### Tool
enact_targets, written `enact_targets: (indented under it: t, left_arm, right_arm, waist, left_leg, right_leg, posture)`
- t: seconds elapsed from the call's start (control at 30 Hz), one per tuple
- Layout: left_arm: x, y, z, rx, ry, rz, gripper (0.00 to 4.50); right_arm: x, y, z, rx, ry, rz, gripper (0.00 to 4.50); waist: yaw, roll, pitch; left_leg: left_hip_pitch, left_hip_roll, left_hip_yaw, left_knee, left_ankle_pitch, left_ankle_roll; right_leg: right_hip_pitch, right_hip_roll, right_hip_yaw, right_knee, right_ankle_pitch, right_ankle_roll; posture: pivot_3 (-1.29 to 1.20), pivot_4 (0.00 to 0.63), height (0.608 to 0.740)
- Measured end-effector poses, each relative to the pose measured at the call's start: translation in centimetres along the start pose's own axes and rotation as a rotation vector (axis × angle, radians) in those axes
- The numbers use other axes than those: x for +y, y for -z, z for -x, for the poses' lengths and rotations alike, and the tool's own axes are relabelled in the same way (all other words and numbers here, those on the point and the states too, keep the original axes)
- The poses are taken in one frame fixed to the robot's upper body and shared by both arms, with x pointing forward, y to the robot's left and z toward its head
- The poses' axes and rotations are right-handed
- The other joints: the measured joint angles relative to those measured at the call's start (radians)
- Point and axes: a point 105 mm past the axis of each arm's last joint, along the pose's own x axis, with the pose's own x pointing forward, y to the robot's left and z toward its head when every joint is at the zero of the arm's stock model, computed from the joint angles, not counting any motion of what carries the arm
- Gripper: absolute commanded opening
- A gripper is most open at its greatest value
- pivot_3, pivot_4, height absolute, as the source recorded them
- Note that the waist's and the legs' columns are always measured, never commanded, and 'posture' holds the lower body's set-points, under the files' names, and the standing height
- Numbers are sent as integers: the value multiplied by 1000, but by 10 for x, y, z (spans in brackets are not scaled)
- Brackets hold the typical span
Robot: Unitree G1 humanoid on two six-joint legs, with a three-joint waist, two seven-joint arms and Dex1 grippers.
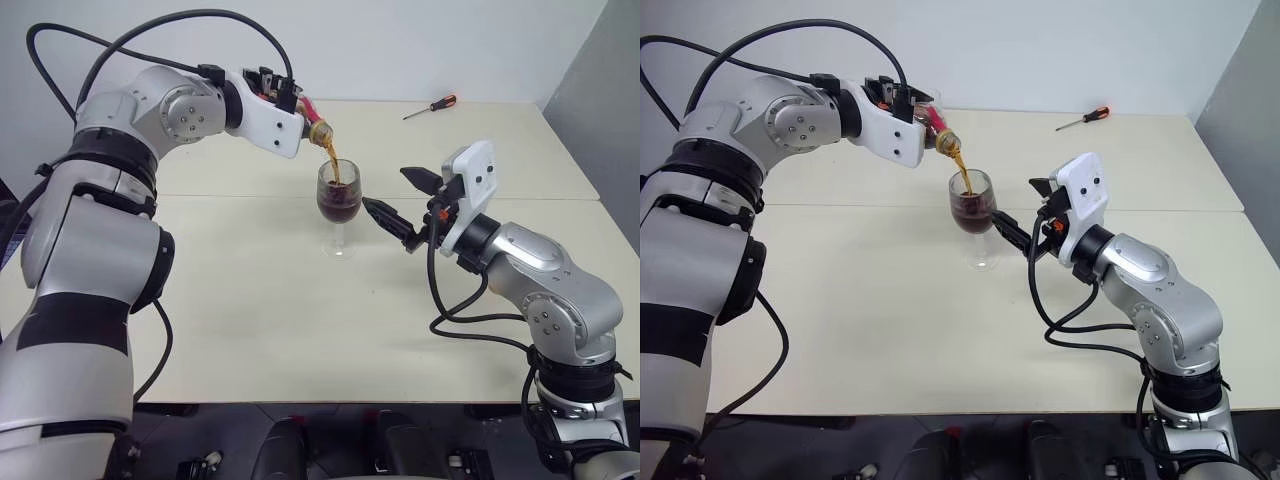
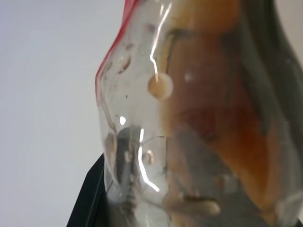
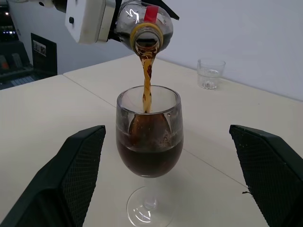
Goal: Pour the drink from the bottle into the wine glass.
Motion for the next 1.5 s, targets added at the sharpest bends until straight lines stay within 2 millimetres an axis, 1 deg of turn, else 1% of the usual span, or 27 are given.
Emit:
enact_targets:
  t: [0.1, 0.23, 0.43, 0.63, 0.77, 0.9, 1.1, 1.2, 1.27, 1.33, 1.5]
  left_arm:
    - [0, 0, 0, 0, 2, 15, 1815]
    - [2, -3, 0, -26, -6, 101, 1815]
    - [-25, -14, -8, -93, 63, 208, 1815]
    - [-26, -17, -8, -128, 57, 286, 1815]
    - [-31, -21, -11, -158, 50, 377, 1815]
    - [-35, -21, -13, -182, 47, 519, 1815]
    - [-27, -18, -13, -236, -24, 789, 1815]
    - [-25, -15, -13, -259, -76, 916, 1815]
    - [-30, -12, -12, -265, -106, 999, 1815]
    - [-40, -8, -12, -258, -120, 1066, 1815]
    - [-64, 8, -5, -194, -228, 1252, 1815]
  right_arm:
    - [-1, 0, 0, 1, 4, 3, 4500]
    - [-1, 0, 0, 0, 5, 3, 4500]
    - [-1, 0, 0, -1, 7, 2, 4500]
    - [0, 0, -1, -4, 7, -3, 4500]
    - [0, 2, -1, -2, 10, -8, 4500]
    - [0, 3, 0, 2, 17, -12, 4500]
    - [0, 3, 0, -1, 18, -11, 4500]
    - [3, 2, 1, -6, 3, -12, 4500]
    - [9, 1, 3, -13, -27, -15, 4500]
    - [15, -1, 6, -20, -62, -12, 4500]
    - [30, 14, 23, 19, -146, -20, 4500]
  waist:
    - [0, 0, 0]
    - [0, 0, 0]
    - [0, 0, 0]
    - [0, 0, 0]
    - [0, 0, 0]
    - [-1, 0, 0]
    - [-2, 0, 0]
    - [-2, 0, 0]
    - [-3, 0, 0]
    - [-4, 0, 0]
    - [-3, 0, 0]
  left_leg:
    - [0, 0, 0, 0, 0, 0]
    - [0, 0, 0, 0, 0, 0]
    - [0, 0, 0, 0, 0, 0]
    - [0, 0, 0, 1, 0, 0]
    - [0, 0, 0, 1, 0, 0]
    - [0, 0, 0, 1, 0, 0]
    - [0, 0, 0, 1, 0, 0]
    - [0, 1, 0, 1, 0, 0]
    - [0, 1, 0, 1, 0, 0]
    - [0, 1, 0, 1, 0, 0]
    - [0, 3, -1, 2, 0, 0]
  right_leg:
    - [0, 0, 0, 0, 0, 0]
    - [0, 0, 0, 0, 0, 0]
    - [0, 0, 0, 1, 0, 0]
    - [-1, 0, 0, 1, 0, 0]
    - [-1, 0, 0, 1, 0, 0]
    - [-1, 0, 0, 1, 0, 0]
    - [-1, 0, 0, 1, 0, 0]
    - [-1, 0, 0, 2, 0, 0]
    - [-1, 0, 0, 2, 0, 0]
    - [-1, 0, 0, 2, 0, 0]
    - [0, -2, 0, 2, 0, 0]
  posture:
    - [0, 150, 740]
    - [0, 150, 740]
    - [0, 150, 740]
    - [0, 150, 740]
    - [0, 150, 740]
    - [0, 150, 740]
    - [0, 150, 740]
    - [0, 150, 740]
    - [0, 150, 740]
    - [0, 150, 740]
    - [0, 150, 740]
